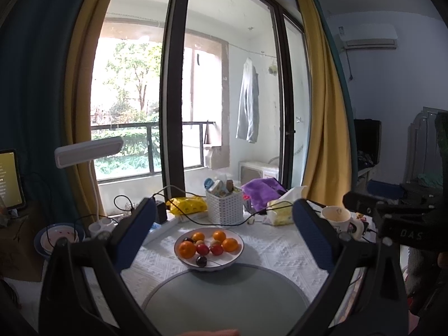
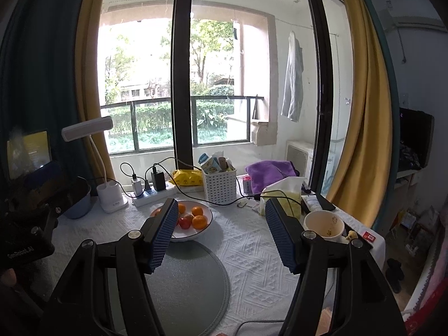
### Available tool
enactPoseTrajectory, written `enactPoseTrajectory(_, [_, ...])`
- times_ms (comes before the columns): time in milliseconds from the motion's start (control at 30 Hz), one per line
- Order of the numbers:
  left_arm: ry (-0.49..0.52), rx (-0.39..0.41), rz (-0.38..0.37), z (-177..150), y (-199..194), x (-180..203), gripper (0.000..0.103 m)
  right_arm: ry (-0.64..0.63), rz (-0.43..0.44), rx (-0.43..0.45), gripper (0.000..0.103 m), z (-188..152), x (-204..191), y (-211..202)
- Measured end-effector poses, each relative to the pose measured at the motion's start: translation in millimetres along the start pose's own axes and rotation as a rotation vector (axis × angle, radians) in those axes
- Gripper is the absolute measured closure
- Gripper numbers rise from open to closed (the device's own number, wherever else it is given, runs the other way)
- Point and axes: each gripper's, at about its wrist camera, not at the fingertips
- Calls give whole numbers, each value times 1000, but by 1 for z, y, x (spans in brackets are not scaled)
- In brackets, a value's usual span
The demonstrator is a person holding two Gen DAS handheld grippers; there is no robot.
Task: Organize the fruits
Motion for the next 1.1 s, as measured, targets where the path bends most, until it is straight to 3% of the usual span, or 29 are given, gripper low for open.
enactPoseTrajectory(1100, [9, -14, -5, -2, 2, 5, 4, 13, -15, -8, 35, -2, 5, 4])
Point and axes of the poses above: each gripper's, at about its wrist camera, not at the fingertips, and y roughly the way its jaws point, x to its right, z to its top, and after that the axes turned 13 degrees about y, right-handed
